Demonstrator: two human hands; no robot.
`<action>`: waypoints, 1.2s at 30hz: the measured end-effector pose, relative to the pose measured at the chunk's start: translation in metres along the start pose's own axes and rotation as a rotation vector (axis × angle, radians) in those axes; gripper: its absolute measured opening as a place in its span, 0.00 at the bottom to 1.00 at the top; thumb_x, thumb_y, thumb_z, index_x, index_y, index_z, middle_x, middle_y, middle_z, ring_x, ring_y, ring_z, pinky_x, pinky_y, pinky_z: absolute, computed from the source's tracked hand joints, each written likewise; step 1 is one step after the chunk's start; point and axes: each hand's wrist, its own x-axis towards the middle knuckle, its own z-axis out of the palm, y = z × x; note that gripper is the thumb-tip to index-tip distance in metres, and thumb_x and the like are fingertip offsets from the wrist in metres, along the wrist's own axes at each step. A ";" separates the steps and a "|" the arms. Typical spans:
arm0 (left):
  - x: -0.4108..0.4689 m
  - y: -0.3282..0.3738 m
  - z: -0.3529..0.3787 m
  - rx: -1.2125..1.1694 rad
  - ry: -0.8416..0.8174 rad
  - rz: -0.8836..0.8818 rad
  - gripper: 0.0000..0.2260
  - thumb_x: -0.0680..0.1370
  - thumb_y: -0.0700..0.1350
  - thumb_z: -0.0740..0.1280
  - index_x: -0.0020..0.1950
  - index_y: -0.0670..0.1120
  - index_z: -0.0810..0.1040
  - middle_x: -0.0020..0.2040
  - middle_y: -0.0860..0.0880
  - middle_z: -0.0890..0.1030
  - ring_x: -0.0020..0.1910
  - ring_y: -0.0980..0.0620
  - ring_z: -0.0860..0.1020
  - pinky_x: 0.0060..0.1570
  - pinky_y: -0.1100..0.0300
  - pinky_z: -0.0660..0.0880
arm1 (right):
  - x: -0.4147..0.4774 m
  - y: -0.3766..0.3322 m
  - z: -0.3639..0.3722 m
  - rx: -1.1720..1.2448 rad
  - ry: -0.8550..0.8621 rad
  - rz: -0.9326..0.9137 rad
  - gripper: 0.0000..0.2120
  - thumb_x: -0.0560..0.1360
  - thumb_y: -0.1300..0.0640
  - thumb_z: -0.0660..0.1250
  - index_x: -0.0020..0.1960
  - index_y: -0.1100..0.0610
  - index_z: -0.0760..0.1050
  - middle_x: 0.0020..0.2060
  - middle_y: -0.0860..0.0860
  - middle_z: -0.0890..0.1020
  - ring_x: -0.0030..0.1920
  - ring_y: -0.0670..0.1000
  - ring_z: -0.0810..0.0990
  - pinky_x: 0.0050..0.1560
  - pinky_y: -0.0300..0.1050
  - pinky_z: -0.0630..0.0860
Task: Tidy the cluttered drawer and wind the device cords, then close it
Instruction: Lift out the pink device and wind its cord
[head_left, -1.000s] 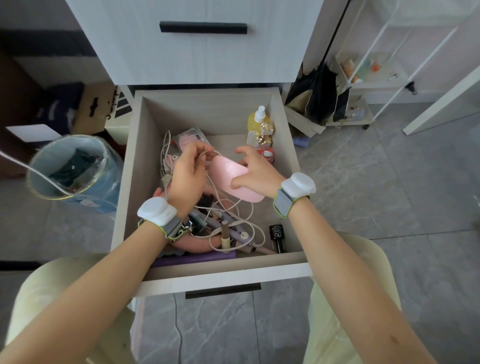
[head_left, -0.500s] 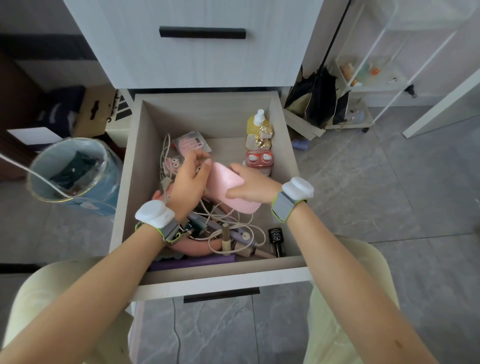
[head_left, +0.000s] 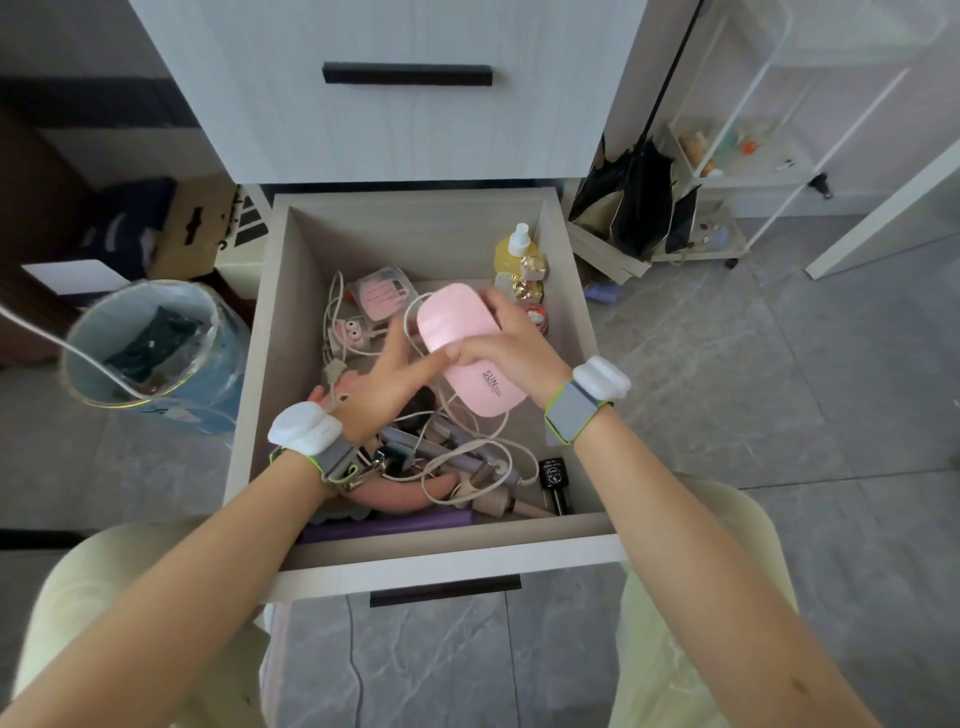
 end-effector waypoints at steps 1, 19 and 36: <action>-0.001 0.002 0.000 -0.092 -0.093 -0.036 0.31 0.68 0.54 0.68 0.68 0.46 0.64 0.62 0.47 0.74 0.61 0.50 0.75 0.59 0.56 0.75 | -0.001 0.000 0.001 0.047 0.016 -0.021 0.24 0.58 0.57 0.67 0.54 0.53 0.69 0.42 0.45 0.75 0.41 0.44 0.75 0.38 0.38 0.70; -0.004 0.003 0.001 0.196 -0.273 -0.199 0.11 0.81 0.42 0.59 0.42 0.40 0.77 0.36 0.45 0.84 0.33 0.54 0.82 0.28 0.66 0.77 | 0.013 0.010 -0.014 0.366 0.070 0.147 0.26 0.60 0.58 0.65 0.58 0.54 0.70 0.45 0.54 0.78 0.43 0.55 0.78 0.45 0.48 0.74; -0.010 0.016 -0.009 0.141 -0.214 -0.035 0.21 0.65 0.33 0.62 0.58 0.41 0.73 0.52 0.49 0.79 0.51 0.65 0.78 0.53 0.69 0.73 | -0.008 -0.004 -0.020 0.552 -0.061 0.192 0.23 0.64 0.55 0.64 0.59 0.57 0.75 0.61 0.66 0.75 0.38 0.52 0.76 0.36 0.43 0.72</action>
